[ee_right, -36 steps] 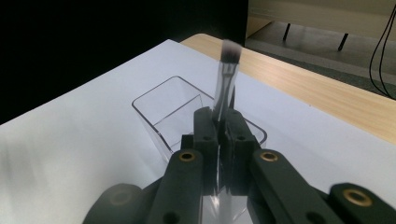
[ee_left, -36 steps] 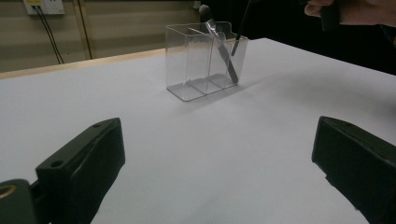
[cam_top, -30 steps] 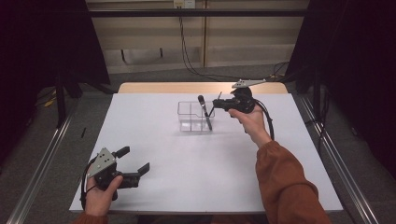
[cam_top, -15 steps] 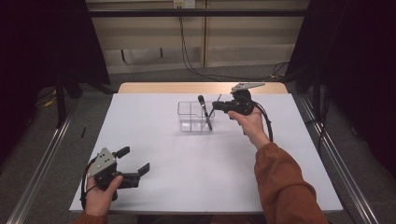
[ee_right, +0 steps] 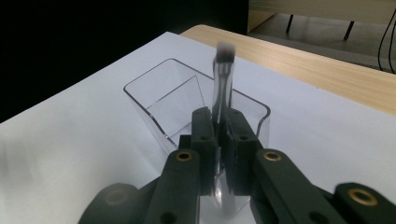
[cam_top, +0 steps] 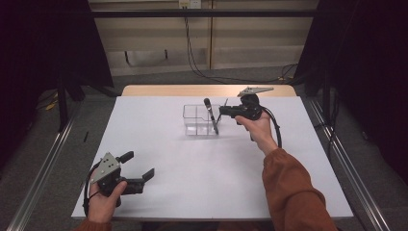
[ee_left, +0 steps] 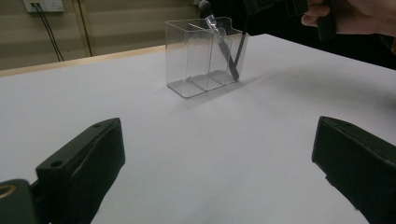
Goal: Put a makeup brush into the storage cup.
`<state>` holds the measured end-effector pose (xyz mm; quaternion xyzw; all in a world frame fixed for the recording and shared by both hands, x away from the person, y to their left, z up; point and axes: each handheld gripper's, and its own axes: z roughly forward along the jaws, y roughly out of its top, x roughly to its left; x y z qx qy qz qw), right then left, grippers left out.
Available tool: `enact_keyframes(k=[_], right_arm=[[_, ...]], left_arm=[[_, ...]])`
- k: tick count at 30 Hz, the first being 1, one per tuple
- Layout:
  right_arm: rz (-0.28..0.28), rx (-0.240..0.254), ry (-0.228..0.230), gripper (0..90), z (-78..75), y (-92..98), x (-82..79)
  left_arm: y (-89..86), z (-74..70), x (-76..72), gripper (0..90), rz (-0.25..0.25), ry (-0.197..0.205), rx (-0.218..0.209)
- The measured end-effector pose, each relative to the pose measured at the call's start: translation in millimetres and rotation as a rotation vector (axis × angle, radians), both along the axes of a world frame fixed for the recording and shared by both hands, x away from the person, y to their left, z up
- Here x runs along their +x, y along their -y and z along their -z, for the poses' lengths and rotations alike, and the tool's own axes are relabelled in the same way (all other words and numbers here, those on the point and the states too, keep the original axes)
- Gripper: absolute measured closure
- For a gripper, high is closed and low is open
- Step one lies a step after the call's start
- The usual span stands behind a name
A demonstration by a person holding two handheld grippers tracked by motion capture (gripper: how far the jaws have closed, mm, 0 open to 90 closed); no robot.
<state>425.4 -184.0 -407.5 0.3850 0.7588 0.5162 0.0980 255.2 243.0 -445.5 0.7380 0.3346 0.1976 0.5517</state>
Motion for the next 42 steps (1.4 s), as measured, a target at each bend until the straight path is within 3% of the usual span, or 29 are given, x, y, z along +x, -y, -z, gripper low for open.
enact_keyframes(k=[7, 12, 20, 26, 31, 39, 42], right_arm=[[0.001, 0.007, 0.001, 76.7, 2.8, 1.8, -1.9], [-0.001, 0.023, 0.011, 66.2, 2.7, 2.7, -4.0], [0.051, 0.008, 0.039, 33.0, 4.6, 3.4, -7.2], [0.064, 0.047, 0.053, 17.0, 7.7, 6.2, -8.0], [0.062, 0.036, 0.073, 5.8, 10.5, 7.3, -10.0], [0.051, 0.057, 0.083, 4.0, 12.4, 10.4, -16.1], [0.066, 0.036, 0.085, 4.0, 12.6, 8.7, -18.6]], left_arm=[[-0.1, 0.3, 0.1, 2.7, 0.002, -0.001, 0.001], [0.3, 0.3, 0.2, 2.7, 0.002, -0.002, 0.003], [0.9, 0.2, 1.0, 2.7, 0.004, -0.001, 0.006], [1.9, 0.7, 4.1, 2.7, 0.002, -0.005, 0.001], [1.8, 1.7, 6.2, 2.7, -0.001, -0.014, 0.000], [-0.3, 0.3, 3.1, 2.7, -0.010, -0.008, -0.006], [-1.5, -0.4, 2.3, 2.7, -0.008, -0.001, -0.005]])
